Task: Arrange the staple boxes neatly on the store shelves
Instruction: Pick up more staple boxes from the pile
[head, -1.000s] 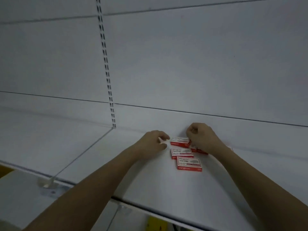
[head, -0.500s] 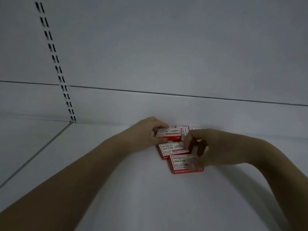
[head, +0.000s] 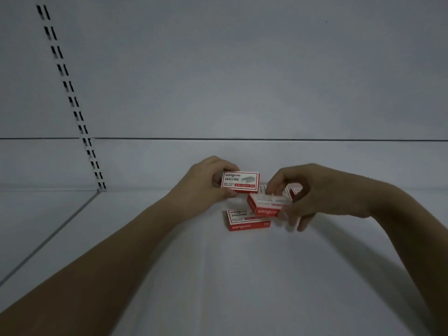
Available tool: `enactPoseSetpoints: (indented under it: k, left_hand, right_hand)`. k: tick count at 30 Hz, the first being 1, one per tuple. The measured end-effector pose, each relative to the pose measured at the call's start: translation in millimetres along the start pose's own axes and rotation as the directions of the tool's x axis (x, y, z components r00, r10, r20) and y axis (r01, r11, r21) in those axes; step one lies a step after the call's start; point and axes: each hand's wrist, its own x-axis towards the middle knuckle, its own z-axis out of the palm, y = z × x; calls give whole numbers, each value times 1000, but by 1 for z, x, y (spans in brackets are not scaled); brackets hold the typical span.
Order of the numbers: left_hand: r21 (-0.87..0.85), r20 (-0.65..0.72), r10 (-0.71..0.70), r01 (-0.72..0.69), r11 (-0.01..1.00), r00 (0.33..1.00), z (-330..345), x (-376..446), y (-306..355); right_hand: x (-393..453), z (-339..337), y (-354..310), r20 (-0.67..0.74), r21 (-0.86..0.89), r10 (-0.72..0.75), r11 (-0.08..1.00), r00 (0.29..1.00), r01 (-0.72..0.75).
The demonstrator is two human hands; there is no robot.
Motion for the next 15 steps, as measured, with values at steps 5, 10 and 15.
enactPoseSetpoints:
  k: [5, 10, 15]
  left_hand:
    - [-31, -160, 41, -47, 998, 986, -3, -2, 7]
    - [-39, -242, 11, -21, 999, 970, -6, -1, 9]
    - [-43, -230, -10, 0, 999, 973, -6, -1, 11]
  right_hand:
    - [7, 1, 3, -343, -59, -157, 988, 926, 146]
    - [10, -3, 8, -533, -104, -194, 981, 824, 163]
    - [18, -6, 17, -580, -261, -210, 963, 787, 65]
